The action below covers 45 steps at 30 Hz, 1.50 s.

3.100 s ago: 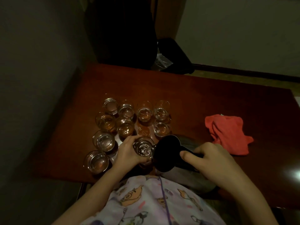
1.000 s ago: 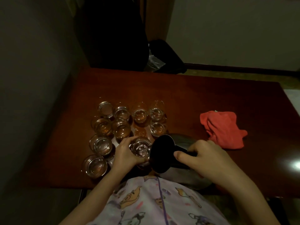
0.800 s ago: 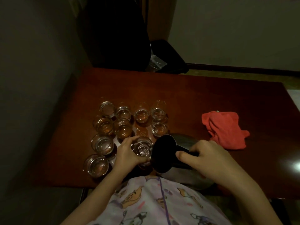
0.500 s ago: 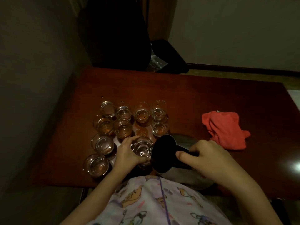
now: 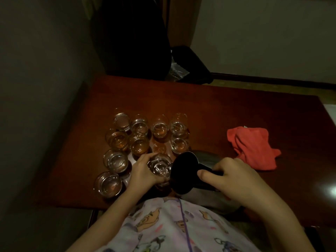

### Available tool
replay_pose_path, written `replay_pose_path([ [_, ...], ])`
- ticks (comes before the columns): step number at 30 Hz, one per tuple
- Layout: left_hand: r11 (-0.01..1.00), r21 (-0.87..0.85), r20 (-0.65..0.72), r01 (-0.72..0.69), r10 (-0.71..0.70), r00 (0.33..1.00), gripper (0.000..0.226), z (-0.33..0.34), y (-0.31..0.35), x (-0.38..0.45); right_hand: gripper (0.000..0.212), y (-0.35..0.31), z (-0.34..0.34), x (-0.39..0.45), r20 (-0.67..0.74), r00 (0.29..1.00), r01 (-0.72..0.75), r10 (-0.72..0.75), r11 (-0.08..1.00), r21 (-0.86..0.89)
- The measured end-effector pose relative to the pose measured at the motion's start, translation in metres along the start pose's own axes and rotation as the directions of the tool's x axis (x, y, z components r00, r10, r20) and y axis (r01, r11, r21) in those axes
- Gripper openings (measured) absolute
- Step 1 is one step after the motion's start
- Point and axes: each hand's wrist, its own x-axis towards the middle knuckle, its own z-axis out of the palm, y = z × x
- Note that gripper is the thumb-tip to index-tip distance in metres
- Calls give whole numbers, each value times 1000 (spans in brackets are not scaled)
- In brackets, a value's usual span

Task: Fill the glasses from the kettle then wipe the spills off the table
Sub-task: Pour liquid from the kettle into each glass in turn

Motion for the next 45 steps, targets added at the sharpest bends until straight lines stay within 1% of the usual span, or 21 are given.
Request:
replay_pose_path([
  [2,1000,2,6,4,-4,1000,82,0,1,0,59,1,0,0,2,1000,0,0,1000,2],
  [7,1000,7,1,-4,4,1000,82,0,0,0,59,1,0,0,2,1000,13,-13,1000,15],
  [17,1000,12,-9,-23,23,1000,80,1,-1,0,51,1,0,0,8,1000,-8,8,1000,0],
  [23,1000,-8,1,-27,27,1000,78,0,0,-1,58,3,2,2,-1,1000,-5,5,1000,10],
  [27,999,-41,1,-8,8,1000,79,1,-1,-2,53,3,1,2,11,1000,-4,4,1000,6],
  [34,1000,-30,-6,-6,6,1000,81,2,-4,0,51,2,0,1,21,1000,-13,12,1000,16],
  [45,1000,-16,20,-2,2,1000,84,3,-6,1,53,2,1,0,25,1000,-1,0,1000,25],
])
